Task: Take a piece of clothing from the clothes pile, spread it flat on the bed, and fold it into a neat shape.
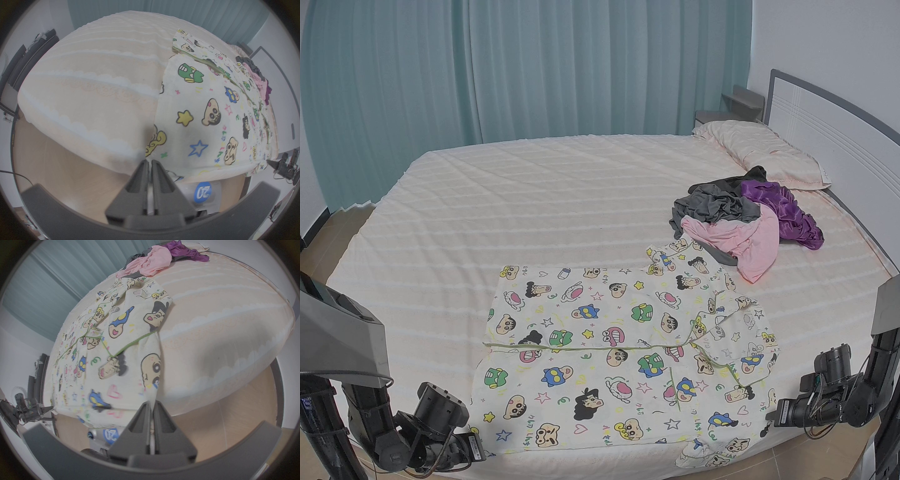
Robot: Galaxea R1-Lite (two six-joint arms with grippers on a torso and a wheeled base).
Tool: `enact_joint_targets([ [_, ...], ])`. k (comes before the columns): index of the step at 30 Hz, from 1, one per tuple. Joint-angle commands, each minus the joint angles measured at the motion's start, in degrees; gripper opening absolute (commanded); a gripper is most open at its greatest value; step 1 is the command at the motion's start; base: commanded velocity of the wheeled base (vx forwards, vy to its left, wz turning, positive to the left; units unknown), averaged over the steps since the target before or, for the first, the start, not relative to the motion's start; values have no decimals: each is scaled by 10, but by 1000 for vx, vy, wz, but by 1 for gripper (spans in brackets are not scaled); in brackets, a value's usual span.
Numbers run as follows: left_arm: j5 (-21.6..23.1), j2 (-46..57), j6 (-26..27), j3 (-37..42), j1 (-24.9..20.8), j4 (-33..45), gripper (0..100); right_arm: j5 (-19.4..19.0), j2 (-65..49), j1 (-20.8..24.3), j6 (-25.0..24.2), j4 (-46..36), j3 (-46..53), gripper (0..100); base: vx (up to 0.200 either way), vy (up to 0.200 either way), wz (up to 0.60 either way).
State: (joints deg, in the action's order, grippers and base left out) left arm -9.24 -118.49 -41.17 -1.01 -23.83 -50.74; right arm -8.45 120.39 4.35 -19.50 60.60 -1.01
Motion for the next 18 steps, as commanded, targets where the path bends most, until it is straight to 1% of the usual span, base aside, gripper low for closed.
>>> enact_joint_targets([
  [1,0,-1,0,9,-2,6,100,-2,0,1,1,0,2,100,0,0,0],
  [9,-3,23,0,9,0,9,100,-2,-27,0,0,3,10,100,0,0,0],
  [11,-2,71,-1,9,6,10,100,-2,-56,-2,0,-1,10,100,0,0,0],
  [13,-1,78,-1,9,6,11,100,-2,-60,-2,0,-2,10,100,0,0,0],
  [14,7,134,-5,9,3,38,100,-3,-87,-2,-1,-22,10,100,0,0,0],
  [15,19,147,-6,9,1,55,100,-3,-93,-1,-1,-33,10,100,0,0,0],
  [17,59,164,-9,9,0,78,100,-7,-99,1,-1,-47,10,100,0,0,0],
  [18,59,164,-9,9,0,78,100,-7,-99,1,-1,-47,10,100,0,0,0],
])
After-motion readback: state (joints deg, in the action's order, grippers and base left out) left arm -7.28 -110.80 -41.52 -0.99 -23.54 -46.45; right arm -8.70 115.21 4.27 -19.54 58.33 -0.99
